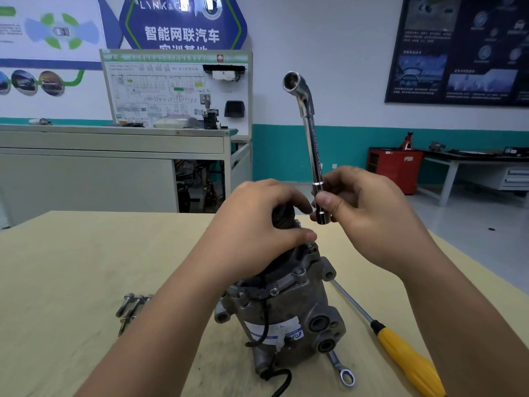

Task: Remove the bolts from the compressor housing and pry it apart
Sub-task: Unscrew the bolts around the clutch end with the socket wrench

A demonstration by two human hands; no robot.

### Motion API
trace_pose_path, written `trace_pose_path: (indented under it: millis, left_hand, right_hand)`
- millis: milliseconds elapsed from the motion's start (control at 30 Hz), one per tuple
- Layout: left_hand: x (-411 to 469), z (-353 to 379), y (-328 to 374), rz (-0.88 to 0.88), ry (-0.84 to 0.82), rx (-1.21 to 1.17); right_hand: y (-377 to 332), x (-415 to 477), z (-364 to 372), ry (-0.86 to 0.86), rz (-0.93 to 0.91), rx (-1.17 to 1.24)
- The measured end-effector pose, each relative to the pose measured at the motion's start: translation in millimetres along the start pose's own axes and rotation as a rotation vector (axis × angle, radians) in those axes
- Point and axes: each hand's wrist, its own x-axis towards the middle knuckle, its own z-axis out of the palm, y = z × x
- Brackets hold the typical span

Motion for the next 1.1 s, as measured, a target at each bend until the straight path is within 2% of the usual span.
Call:
trace_pose_path:
  millis: [133, 467, 933, 1100]
  left_hand:
    - [-2, 6, 3, 0.060, -0.047, 0.238]
    - [-4, 7, 6, 0.090, -0.117, 0.340]
    - [-2, 5, 2, 0.083, -0.049, 0.186]
    - [-1, -3, 1, 0.104, -0.019, 0.023]
  right_hand:
    - [6, 2, 4, 0.029, 0.054, -0.001]
    - [18, 8, 6, 0.133, 0.164, 0.142]
    - [24, 8, 12, 0.067, 0.222, 0.144]
    - [29, 9, 18, -0.004, 0.230, 0.221]
